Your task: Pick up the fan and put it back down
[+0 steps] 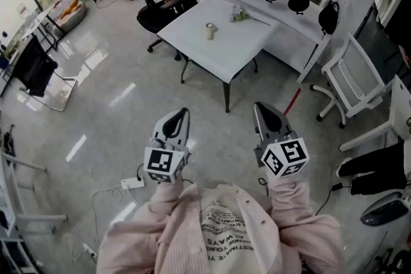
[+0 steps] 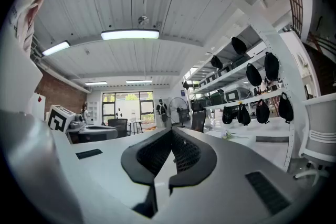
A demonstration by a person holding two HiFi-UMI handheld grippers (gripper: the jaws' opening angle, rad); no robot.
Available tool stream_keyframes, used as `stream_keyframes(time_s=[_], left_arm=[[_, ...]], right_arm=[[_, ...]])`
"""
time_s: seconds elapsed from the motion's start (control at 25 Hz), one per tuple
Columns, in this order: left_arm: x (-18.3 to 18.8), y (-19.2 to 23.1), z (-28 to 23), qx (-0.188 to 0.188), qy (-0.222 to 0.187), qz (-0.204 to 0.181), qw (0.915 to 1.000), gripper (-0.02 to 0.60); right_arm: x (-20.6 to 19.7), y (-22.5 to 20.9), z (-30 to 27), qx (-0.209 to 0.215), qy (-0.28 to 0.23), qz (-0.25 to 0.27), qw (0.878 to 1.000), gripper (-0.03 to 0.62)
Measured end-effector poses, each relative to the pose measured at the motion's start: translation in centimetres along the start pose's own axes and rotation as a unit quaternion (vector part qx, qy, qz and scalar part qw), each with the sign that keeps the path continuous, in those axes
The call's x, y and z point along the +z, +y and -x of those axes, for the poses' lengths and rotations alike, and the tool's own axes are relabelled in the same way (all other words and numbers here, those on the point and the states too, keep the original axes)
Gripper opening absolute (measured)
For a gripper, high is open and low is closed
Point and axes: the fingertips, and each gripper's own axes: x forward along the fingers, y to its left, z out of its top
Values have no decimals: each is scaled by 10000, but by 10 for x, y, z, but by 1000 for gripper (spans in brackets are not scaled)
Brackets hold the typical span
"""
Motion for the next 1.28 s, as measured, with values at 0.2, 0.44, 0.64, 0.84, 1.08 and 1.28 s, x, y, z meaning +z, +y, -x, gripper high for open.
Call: stream_keyframes(time_s=[0.2, 0.44, 0.64, 0.84, 1.08, 1.28], left_arm=[[-2, -7, -4, 26, 16, -25, 10000, 3], [-5, -17, -9, 25, 26, -23, 10000, 2], [-8, -27, -14, -37, 62, -8, 10000, 3], [-8, -23, -17, 34, 67, 190, 9998, 3], [-13, -15, -27, 96, 150, 319, 9993, 105], [-17, -7, -39, 97, 219, 385, 9990, 222]], right_arm=[[-3, -7, 3, 24, 19, -26, 10000, -2], [-6, -16, 8, 67, 26, -92, 9999, -2], [-10, -23, 10, 88, 33, -193, 9998, -2], [-13, -27, 9, 84, 20, -297, 9995, -2], [-19, -35, 5, 62, 48, -367, 9993, -2], [-24, -43, -5, 24, 86, -450, 9989, -2]])
